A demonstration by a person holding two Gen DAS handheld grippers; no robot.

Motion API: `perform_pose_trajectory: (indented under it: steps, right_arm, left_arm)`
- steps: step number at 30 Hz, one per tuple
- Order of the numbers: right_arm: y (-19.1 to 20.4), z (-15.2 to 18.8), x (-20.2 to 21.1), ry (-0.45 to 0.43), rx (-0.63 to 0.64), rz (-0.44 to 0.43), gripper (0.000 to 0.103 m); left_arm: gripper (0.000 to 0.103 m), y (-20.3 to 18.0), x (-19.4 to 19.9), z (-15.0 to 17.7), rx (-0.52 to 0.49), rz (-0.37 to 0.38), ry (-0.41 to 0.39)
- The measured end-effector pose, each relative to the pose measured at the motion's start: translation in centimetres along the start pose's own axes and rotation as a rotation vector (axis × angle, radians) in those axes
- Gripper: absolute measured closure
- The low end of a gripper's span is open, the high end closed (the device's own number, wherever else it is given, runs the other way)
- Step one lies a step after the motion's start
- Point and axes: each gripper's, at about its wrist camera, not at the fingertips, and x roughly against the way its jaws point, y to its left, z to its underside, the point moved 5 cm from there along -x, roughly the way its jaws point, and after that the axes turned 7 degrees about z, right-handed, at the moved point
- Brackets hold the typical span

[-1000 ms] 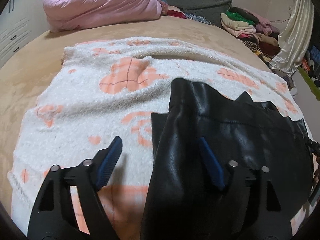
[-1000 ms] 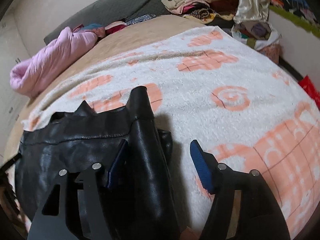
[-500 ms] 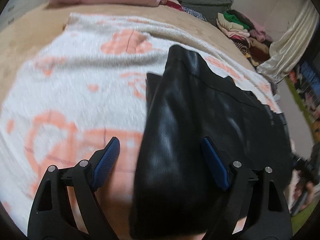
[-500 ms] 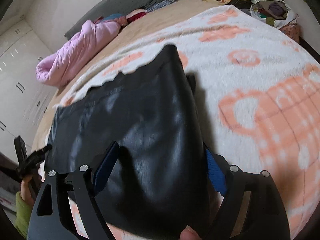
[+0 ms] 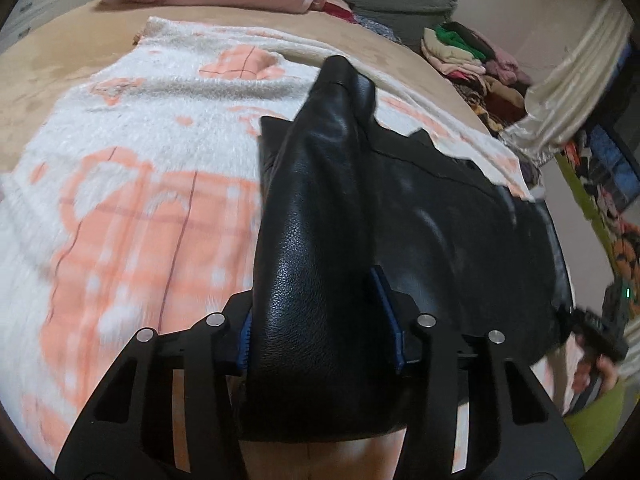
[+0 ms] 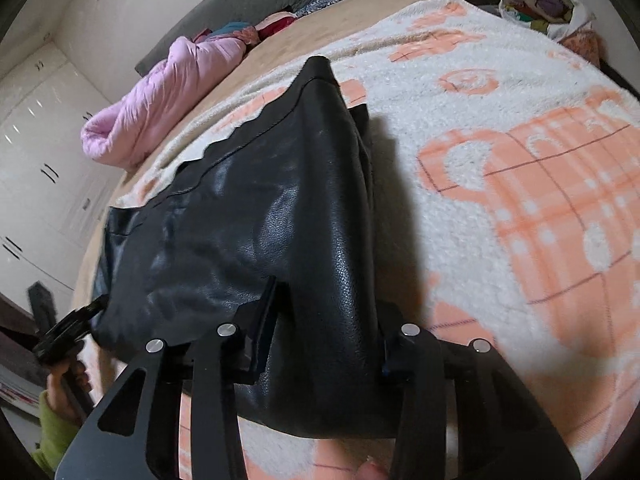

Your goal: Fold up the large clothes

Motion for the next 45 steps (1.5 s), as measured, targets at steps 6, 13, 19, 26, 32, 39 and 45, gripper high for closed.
perform_pose_trajectory:
  steps: [6,13,19,26,32,39,45]
  right_arm:
    - [0.9,0.3,0.1,-0.034,0.085,0.171,0.036]
    - [3.1,2.0,4.1,-0.2,0.179,0.362,0.025]
    - [8.1,3.2,5.3,-0.278,0.246,0.265,0.024]
    - [16.7,5.6,2.1,-0.219,0.461,0.177,0.045]
    - [18.4,7.2,-2.5,-0.087,0.456,0.215,0.049]
    - [17.9,7.5,-4.1,-0.069,0.426,0.191,0.048]
    - [18.6,5.6,-2.2,-0.07,0.36,0.107,0.065]
  left_arm:
    - [0.063,0.2,1.0,0.8,0.008,0.011,-0.007]
    - [0.059,-0.5,1.3,0.8,-0.025,-0.014,-0.012]
    - [0.04,-0.6,2.2,1.1,-0.035,-0.023,-0.029]
    - [0.026,0.2,3.0,0.9,-0.017,-0.034,-0.049]
    - [0.023,1.3,2.7,0.1,0.023,-0.017,-0.047]
    - [0.019,1.9,-0.1,-2.1,0.045,0.023,0.008]
    - [0.04,1.9,-3.2,-2.9,0.048,0.091,0.099]
